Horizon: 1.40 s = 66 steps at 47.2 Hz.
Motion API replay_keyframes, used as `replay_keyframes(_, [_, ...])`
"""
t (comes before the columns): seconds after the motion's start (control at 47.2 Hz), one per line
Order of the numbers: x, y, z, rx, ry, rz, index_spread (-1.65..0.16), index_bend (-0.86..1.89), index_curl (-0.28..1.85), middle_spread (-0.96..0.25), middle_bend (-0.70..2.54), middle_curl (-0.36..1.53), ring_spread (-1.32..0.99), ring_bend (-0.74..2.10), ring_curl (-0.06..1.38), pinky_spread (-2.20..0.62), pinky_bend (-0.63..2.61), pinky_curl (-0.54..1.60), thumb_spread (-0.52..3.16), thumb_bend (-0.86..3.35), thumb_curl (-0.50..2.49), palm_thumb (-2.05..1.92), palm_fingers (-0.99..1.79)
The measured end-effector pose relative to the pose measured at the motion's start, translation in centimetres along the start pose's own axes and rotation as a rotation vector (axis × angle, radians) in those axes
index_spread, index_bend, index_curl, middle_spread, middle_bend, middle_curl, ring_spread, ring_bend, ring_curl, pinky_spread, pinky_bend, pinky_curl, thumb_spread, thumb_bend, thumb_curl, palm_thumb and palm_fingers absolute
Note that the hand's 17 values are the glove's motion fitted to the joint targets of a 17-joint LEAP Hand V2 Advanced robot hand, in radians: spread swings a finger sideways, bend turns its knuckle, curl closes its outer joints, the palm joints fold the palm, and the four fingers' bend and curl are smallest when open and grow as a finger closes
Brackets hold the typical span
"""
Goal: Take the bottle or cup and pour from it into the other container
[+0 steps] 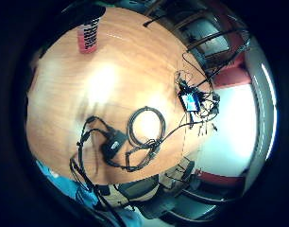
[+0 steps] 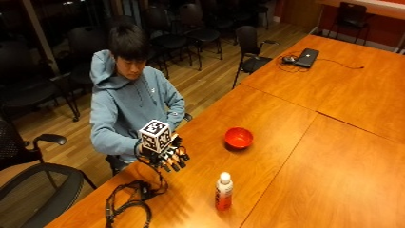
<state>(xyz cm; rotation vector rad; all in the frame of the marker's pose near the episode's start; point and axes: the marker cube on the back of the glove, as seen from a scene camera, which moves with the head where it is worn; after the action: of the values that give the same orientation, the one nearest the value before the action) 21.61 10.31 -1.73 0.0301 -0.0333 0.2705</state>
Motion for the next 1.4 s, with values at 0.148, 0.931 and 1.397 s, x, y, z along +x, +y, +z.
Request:
replay_keyframes(0.148, [2.6,0.0,0.5,0.018,-0.014,0.04,-0.31,0.13,0.29,0.03,0.19,0.32,0.1,0.3,0.3,0.24,0.4,0.26,1.08,-0.03,0.46,0.72,0.37])
replay_keyframes(0.931, [10.2,-7.9,7.7,0.19,-0.611,0.006,-0.36,0.09,0.17,0.03,0.21,0.33,0.1,0.47,0.33,0.23,0.62,0.32,0.95,-0.03,0.41,0.6,0.15])
replay_keyframes(1.397, [7.8,-15.3,11.5,0.184,-0.955,-0.043,-0.36,0.11,0.15,0.04,0.25,0.35,0.09,0.51,0.32,0.25,0.69,0.32,0.91,-0.03,0.39,0.6,0.1])
